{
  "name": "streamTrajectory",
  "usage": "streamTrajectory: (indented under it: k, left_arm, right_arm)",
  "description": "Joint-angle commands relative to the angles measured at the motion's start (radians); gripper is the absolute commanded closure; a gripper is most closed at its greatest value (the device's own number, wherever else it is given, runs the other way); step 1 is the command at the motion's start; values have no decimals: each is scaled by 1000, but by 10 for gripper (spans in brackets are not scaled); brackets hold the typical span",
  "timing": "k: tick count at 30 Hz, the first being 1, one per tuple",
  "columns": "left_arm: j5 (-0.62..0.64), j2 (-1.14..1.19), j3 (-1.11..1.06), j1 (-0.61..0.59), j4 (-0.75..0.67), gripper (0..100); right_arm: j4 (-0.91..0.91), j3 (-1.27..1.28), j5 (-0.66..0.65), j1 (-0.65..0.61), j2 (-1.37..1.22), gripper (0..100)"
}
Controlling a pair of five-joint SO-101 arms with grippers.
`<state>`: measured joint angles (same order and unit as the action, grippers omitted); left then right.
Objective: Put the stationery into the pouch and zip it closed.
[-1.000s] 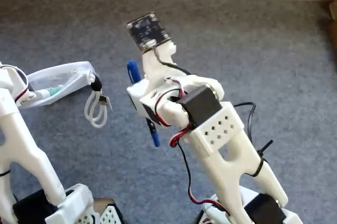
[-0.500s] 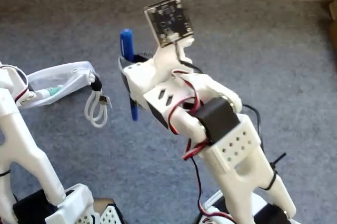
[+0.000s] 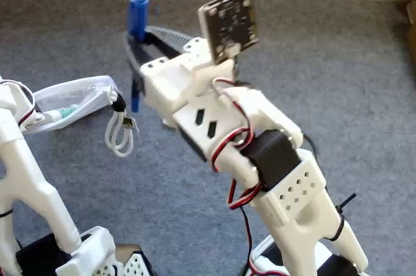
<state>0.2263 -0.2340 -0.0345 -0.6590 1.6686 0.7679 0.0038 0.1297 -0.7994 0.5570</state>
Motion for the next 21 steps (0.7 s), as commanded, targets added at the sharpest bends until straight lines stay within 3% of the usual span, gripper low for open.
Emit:
streamTrajectory:
  k: [1,7,15,21]
  left_arm:
    - [9,18,-44,-38,-8,992]
    - [9,18,-44,-38,-8,992]
    - [9,18,-44,-36,-8,992]
    - [9,18,-44,-36,-8,992]
  right_arm:
    - [-38,-10,11,-31,36,993]
    - [-142,36,11,-33,38,993]
    - [-527,278,6,-147,48,993]
    - [-746,375,5,-157,48,993]
